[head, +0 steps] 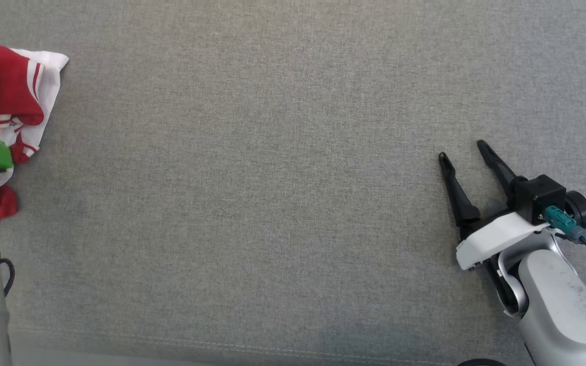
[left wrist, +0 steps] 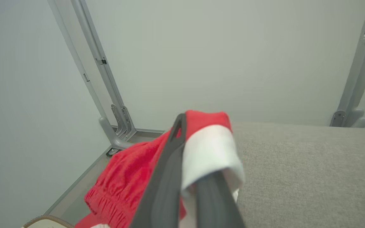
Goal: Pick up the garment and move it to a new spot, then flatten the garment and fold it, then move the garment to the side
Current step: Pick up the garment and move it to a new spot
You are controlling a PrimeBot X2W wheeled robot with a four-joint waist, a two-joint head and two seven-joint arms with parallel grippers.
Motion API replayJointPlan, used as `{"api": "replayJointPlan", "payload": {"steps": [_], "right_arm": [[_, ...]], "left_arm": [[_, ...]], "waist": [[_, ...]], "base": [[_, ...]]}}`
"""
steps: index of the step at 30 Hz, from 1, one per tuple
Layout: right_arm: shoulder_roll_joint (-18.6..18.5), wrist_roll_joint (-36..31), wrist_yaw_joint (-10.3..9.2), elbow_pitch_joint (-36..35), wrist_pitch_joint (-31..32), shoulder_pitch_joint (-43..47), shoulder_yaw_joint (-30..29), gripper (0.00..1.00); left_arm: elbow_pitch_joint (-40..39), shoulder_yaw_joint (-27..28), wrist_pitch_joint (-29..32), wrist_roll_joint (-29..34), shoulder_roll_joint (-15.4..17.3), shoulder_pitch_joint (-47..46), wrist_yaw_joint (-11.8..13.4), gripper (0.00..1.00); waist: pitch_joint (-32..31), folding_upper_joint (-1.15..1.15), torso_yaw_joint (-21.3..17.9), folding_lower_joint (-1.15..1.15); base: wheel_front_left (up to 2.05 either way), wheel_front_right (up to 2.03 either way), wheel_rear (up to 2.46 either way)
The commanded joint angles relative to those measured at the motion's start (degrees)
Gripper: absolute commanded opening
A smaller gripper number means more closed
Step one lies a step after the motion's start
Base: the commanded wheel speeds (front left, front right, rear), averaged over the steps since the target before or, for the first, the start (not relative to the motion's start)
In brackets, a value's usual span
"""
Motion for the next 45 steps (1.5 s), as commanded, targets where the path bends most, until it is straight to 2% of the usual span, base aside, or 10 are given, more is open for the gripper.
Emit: {"api": "replayJointPlan", "payload": {"steps": [1,6,14,23,29,33,34,35,36,45], "right_arm": [[0.88,0.35,-0.08,0.85,0.13,1.58,0.1,1.0],[4.68,1.55,-0.08,1.53,0.11,2.44,-0.1,1.0],[7.41,2.81,-0.08,2.62,0.07,3.2,-0.76,1.0],[8.64,3.45,-0.08,3.78,0.06,5.73,-3.23,1.0],[8.8,3.51,-0.08,3.66,0.06,5.14,-3.5,1.0],[8.55,3.68,-0.08,3.28,0.06,5.29,-3.27,1.0],[8.6,3.66,-0.08,3.29,0.06,5.63,-3.05,1.0],[8.75,3.79,-0.08,3.42,0.06,5.93,-2.83,1.0],[8.89,3.9,-0.08,3.48,0.06,6.1,-2.51,1.0],[9.77,4.45,-0.08,3.59,0.06,9.01,0.09,1.0]], "left_arm": [[-4.08,-0.54,-0.03,1.75,-1.16,-0.56,-0.81,0.0],[-17.96,-11.17,-0.02,5.22,-5.06,-1.63,-2.31,0.0],[-23.88,-29.24,-0.03,-0.03,-10.77,-8.16,-2.32,0.0],[-11.8,-32.36,-0.01,2.83,-10.96,-7.16,-2.32,0.0],[-4.04,-30.17,-0.02,6.08,-7.98,-2.98,-0.66,0.0],[-0.59,-27.28,-0.02,7.59,-5.88,3.65,2.79,0.0],[0.15,-27.03,-0.02,7.54,-5.95,5.46,2.91,0.2],[0.52,-26.68,-0.02,7.41,-6.16,7.02,3.14,0.9],[1.07,-26.29,-0.02,7.21,-6.28,8.72,3.28,1.0],[-0.86,-19.79,-0.02,4.56,-9.87,25.72,5.75,1.0]], "waist": [[-1.99,0.0,-0.02,-0.01],[-6.29,0.0,-2.36,-0.01],[-8.21,0.0,-11.16,-0.01],[-7.49,0.0,-18.51,-0.01],[-7.08,0.0,-19.28,-0.01],[-9.2,0.0,-17.83,-0.01],[-10.06,0.0,-17.52,-0.01],[-10.99,0.0,-17.25,-0.01],[-11.94,0.0,-17.06,-0.01],[-20.72,0.0,-16.23,-0.01]], "base": [[0.0,0.0,0.0],[0.0,0.0,0.0],[0.0,0.0,0.0],[0.0,0.0,0.0],[0.0,0.0,0.0],[0.0,0.0,0.0],[0.0,0.0,0.0],[0.0,0.0,0.0],[0.0,0.0,0.0],[0.0,0.0,0.0]]}}
